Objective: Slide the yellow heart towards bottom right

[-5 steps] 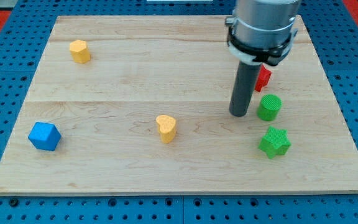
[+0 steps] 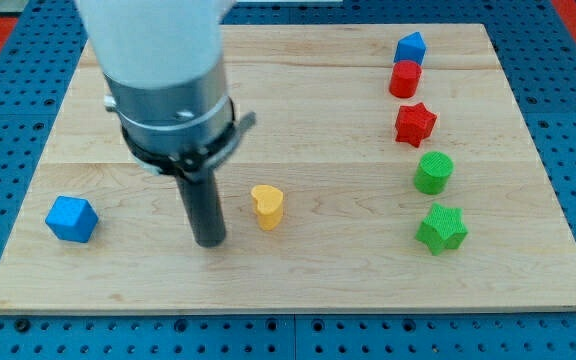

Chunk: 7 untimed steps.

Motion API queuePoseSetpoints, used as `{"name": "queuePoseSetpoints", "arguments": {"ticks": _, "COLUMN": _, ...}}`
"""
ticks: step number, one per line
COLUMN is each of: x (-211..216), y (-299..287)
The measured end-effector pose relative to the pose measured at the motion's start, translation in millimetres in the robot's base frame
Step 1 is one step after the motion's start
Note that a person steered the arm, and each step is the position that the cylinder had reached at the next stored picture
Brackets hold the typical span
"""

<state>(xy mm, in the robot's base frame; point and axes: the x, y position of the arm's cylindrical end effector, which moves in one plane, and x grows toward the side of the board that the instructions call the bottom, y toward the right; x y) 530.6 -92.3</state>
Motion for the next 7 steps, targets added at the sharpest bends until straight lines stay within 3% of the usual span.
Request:
{"name": "queuePoseSetpoints", "arguments": {"ticks": 1, "x": -39.6, "y": -10.2}}
{"name": "queuePoseSetpoints", "arguments": {"ticks": 2, "x": -48.2, "y": 13.3}}
{"name": "queuePoseSetpoints", "arguments": {"ticks": 5, "x": -15.5, "y": 99.9}}
{"name": "queuePoseSetpoints", "arguments": {"ticks": 7, "x": 10.1, "y": 117.7}}
